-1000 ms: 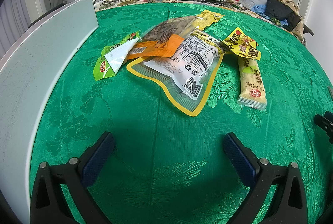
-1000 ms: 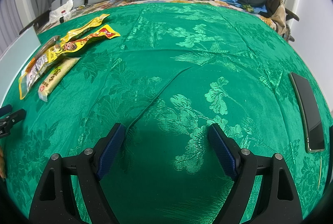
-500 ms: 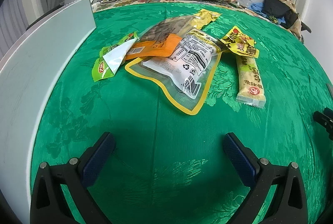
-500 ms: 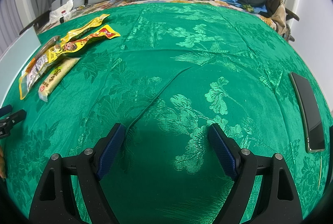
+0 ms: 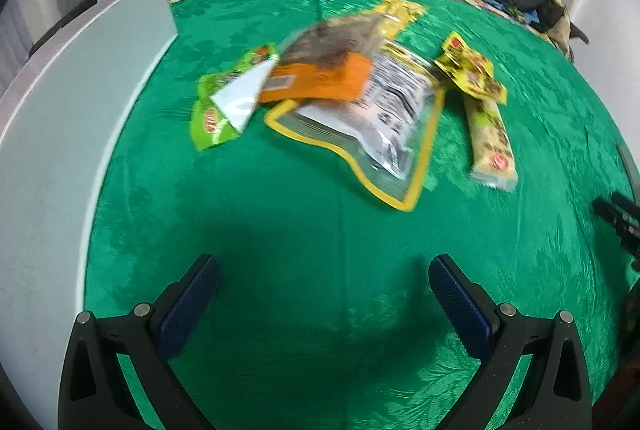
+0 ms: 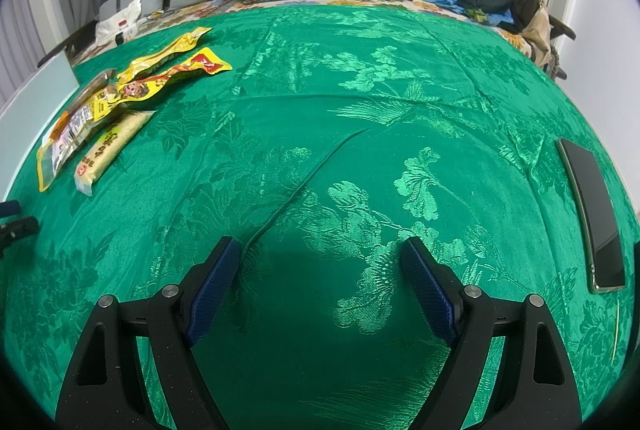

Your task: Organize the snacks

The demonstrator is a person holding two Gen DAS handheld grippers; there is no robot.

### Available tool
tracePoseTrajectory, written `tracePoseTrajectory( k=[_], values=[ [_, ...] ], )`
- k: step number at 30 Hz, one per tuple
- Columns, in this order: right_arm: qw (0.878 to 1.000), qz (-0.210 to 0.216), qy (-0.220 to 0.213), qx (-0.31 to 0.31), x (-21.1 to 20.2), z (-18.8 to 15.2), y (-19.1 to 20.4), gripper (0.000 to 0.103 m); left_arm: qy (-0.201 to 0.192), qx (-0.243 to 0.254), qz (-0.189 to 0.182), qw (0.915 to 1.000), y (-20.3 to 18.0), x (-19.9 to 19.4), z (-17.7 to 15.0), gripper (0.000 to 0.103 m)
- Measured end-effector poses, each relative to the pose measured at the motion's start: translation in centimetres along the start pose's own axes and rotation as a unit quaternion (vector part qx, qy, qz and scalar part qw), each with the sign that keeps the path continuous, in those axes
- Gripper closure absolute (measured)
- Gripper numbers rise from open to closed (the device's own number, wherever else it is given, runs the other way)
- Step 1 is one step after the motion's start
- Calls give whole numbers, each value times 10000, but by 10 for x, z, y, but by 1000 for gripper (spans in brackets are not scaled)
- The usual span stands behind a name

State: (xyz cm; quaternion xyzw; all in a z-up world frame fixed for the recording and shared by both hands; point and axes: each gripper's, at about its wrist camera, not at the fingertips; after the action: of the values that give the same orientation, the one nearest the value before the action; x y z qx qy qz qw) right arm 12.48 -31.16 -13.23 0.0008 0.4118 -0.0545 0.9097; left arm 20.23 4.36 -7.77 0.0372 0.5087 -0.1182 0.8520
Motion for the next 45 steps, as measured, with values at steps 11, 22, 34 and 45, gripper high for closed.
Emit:
tracePoseTrajectory(
  k=[11,22,34,45],
  values=[
    [10000,1,-1,2,0,0,0,17,71,-205,101,9997,14,4,0,0],
    [10000,3,-1,3,0,0,0,17,-47,51,236,9997,9,5,-7,0],
    [10000,5,-1,5,0,0,0,17,91,196,165,9996,8,5,-5,0],
    [10000,6,0,6,0,0,0,17,122,-39,-320,9994,24,-17,67,2]
  ],
)
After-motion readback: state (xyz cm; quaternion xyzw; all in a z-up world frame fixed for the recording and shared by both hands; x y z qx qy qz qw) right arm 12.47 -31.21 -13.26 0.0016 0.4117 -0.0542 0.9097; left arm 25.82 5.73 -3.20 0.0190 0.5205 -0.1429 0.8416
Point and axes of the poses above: each gripper's, at about its wrist camera, not at the fingertips, and x roughly the way its jaws point, y to its left, z to its top
